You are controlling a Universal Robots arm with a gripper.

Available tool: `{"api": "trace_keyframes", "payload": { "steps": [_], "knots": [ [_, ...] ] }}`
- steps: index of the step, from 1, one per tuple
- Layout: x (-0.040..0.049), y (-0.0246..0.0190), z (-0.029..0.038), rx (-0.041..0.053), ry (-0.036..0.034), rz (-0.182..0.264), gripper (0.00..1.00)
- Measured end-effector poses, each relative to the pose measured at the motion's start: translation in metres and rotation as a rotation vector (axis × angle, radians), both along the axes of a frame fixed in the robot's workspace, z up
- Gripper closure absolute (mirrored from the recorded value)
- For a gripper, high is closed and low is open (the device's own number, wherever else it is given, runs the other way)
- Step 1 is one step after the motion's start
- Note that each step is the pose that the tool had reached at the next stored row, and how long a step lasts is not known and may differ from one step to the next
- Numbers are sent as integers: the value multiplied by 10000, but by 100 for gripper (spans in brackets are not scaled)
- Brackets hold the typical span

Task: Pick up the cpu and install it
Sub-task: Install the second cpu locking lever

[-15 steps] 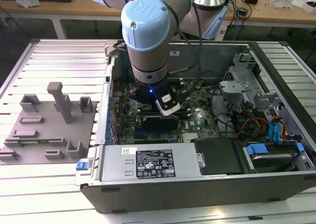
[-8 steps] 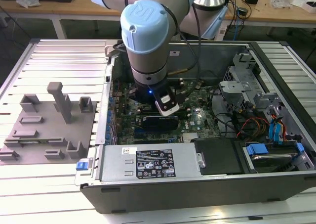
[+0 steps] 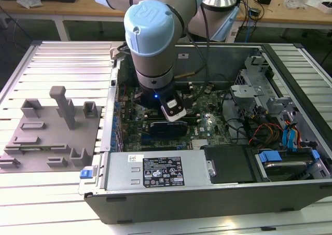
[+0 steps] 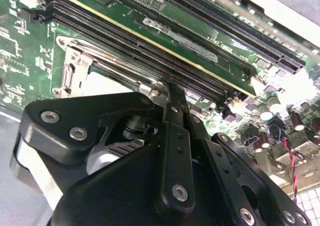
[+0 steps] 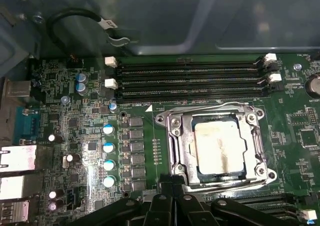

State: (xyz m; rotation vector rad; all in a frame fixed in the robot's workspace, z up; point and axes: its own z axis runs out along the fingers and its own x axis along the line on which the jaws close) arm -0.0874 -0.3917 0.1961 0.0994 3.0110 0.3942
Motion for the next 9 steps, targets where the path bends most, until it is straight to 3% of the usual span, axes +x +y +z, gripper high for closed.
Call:
{"api": "trace_keyframes", "payload": {
  "steps": [3, 5, 9],
  "knots": [
    [-1, -2, 165, -53, 8, 0, 89],
    [0, -2, 227, -67, 10, -1, 89],
    [82, -3, 231, -67, 36, -3, 89]
  ]
}}
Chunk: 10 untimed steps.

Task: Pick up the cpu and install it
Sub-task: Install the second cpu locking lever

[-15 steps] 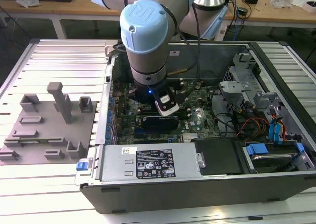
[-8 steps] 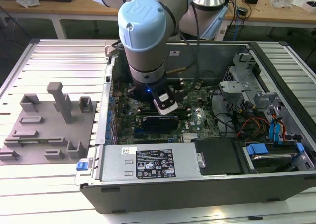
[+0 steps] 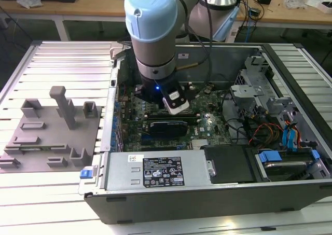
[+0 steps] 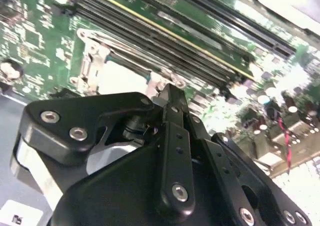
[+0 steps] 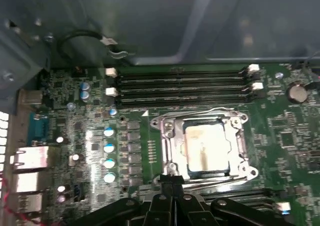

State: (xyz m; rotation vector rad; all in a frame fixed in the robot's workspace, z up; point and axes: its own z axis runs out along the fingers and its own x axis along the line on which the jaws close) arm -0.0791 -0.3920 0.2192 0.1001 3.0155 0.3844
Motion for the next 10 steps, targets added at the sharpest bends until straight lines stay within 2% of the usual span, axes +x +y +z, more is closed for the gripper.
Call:
{"api": "trace_keyframes", "payload": {
  "steps": [5, 6, 7, 8, 9, 10],
  "knots": [
    [216, 0, 0, 0, 61, 2, 89],
    [275, 22, -1, -3, 80, 1, 89],
    [301, 89, 0, -36, 88, -1, 89],
    [311, 129, 0, -60, 89, 0, 89],
    [318, 180, 0, -112, 96, 1, 89],
    [321, 220, 0, -225, 124, 0, 89]
  ]
}}
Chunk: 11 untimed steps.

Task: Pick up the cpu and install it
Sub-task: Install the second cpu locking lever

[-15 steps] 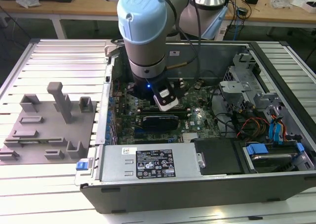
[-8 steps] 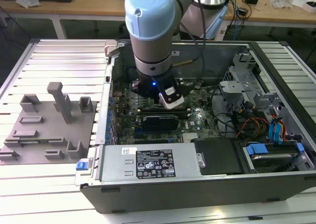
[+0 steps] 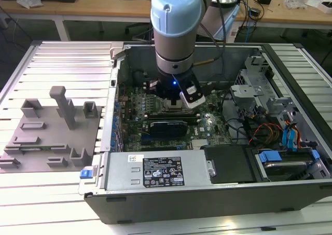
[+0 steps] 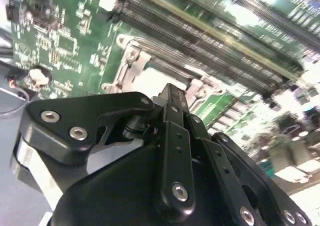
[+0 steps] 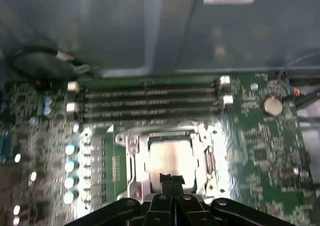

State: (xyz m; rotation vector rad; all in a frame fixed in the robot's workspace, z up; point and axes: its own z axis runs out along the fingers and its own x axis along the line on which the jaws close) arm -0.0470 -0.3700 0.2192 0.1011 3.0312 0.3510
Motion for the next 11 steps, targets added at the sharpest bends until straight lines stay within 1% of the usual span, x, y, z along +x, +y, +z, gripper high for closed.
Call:
{"api": "trace_keyframes", "payload": {
  "steps": [1, 2, 3, 4, 5, 11],
  "knots": [
    [2, 27, 0, -123, 34, 0, 89],
    [6, 73, 0, -355, 91, 1, 89],
    [9, 112, 1, -631, 169, 0, 89],
    [9, 129, 0, -720, 178, -1, 89],
    [9, 134, 0, -750, 179, -1, 89],
    [9, 135, 0, -777, 179, -1, 89]
  ]
}}
